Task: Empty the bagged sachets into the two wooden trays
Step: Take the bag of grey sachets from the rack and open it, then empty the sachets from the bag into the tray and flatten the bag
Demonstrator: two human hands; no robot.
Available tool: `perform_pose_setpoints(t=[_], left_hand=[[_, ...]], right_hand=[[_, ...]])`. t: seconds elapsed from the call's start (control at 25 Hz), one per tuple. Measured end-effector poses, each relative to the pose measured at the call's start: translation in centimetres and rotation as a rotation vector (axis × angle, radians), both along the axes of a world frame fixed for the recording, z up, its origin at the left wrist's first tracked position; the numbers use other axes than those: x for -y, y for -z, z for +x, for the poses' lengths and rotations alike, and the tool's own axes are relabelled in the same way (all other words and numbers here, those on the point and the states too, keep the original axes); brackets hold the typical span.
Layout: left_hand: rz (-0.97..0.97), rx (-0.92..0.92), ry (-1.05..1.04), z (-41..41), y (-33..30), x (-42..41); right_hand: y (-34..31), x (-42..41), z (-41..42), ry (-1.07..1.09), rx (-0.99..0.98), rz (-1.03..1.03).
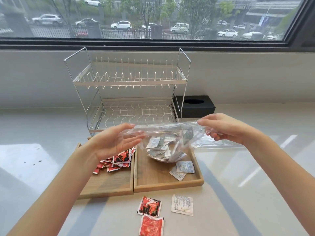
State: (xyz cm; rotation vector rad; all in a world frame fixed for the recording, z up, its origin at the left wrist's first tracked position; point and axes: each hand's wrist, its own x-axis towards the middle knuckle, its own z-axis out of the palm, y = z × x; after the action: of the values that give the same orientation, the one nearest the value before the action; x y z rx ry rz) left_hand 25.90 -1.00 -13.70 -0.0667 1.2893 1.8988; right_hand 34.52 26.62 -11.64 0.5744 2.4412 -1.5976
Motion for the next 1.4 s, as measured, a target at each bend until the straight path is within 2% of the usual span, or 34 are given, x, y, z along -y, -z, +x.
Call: perform_pose_setpoints(t=[0.12, 0.2, 0.28, 0.4, 0.52, 0.84, 1.0, 1.08, 1.24, 1.4], left_hand=[[-0.106, -0.101, -0.037, -0.1, -0.5, 0.1], [-0.249, -0.240, -0.101, -0.4, -0.7, 0.1], [-0.307, -0.378, -0.178, -0.7, -1.2, 0.2], [-0.218, -0.524, -0.253, -1.0, -2.6, 0.2], [-0.097, -0.583, -0.258, -1.6, -4.1, 0.3], [-0.112, -0.849, -0.333, -3.1, -6.4, 0.6], [-0.115, -0.985, -0.422, -3.2, -6.8, 1.6], [-0.162, -0.978, -0.421, -3.0, -5.6, 2.7], [-0.256, -0.810, -0.423, -2.2, -0.8, 4.3], [-0.440, -0.693, -0.359, -0.4, 5.7, 5.4]], right_hand=[[-0.4, -0.4, -0.1, 0.061, -0.096, -0.164], [-0.8, -0.7, 0.0, 0.090, -0.164, -0.273], [-1.4, -0.6, 0.0, 0.095, -0.224, -0.308], [-2.7, -0.4, -0.3, 0.146, -0.360, -0.402], [-4.3, -0.6, -1.2, 0.185, -0.450, -0.511], [-6.4, -0.4, -2.9, 0.146, -0.555, -0.336], [-6.6, 0.2, -3.0, 0.130, -0.706, -0.109], [-5.7, 0.6, -2.7, 0.110, -0.721, -0.065], [-1.5, 1.6, -2.1, 0.080, -0.629, -0.050], [5.1, 2.3, -1.1, 0.048, -0.424, -0.004]])
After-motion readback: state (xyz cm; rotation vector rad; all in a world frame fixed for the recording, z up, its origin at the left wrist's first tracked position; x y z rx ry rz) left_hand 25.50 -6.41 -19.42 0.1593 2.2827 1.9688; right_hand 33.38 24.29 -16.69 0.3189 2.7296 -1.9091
